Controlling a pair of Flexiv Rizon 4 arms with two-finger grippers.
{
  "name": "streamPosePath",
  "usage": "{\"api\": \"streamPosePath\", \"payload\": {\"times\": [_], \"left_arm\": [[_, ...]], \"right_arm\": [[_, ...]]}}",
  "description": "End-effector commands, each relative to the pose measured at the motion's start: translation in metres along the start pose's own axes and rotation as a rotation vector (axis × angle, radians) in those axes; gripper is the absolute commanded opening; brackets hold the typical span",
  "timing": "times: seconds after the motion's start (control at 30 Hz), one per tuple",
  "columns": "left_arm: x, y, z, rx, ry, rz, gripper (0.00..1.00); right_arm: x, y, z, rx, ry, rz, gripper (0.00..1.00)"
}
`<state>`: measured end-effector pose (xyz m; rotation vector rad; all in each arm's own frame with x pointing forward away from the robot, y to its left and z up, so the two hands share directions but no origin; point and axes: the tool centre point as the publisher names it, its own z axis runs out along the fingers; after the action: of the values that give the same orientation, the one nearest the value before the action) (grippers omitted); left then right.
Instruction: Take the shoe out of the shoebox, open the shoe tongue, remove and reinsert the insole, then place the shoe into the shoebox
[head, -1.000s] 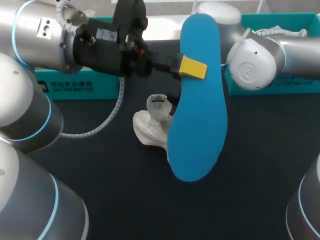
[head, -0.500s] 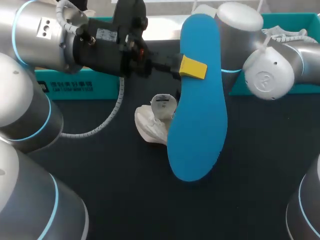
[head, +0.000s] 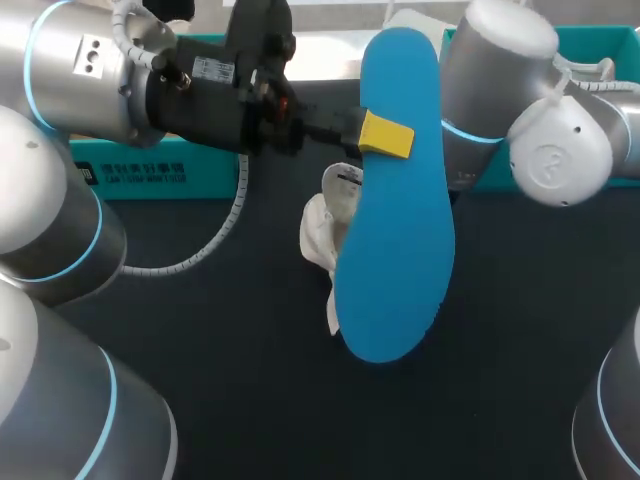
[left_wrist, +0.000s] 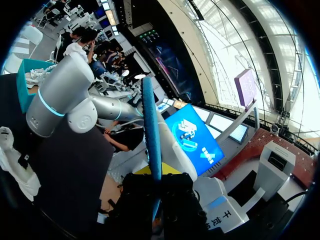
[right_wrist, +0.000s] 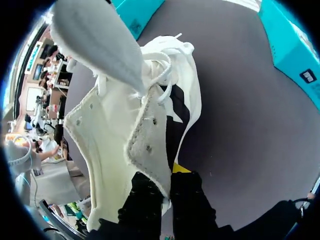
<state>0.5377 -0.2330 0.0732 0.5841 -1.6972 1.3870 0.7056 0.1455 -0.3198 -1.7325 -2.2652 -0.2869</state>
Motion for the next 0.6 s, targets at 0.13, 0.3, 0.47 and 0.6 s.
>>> {"api": "streamPosePath", "payload": {"times": [0.13,0.3,0.47,0.6], "left_arm": [[-0.001,0.002,0.000,0.002,0.000,0.000,0.00],[-0.001,0.002,0.000,0.002,0.000,0.000,0.00],[-0.001,0.002,0.000,0.002,0.000,0.000,0.00],[-0.001,0.002,0.000,0.002,0.000,0.000,0.00]], "right_arm": [[-0.002,-0.015,0.000,-0.139,0.028,0.153,0.00],[-0.002,-0.015,0.000,-0.139,0.028,0.153,0.00],[-0.002,-0.008,0.004,-0.147,0.013,0.142,0.00],[-0.013,-0.002,0.012,-0.187,-0.015,0.179,0.00]]}}
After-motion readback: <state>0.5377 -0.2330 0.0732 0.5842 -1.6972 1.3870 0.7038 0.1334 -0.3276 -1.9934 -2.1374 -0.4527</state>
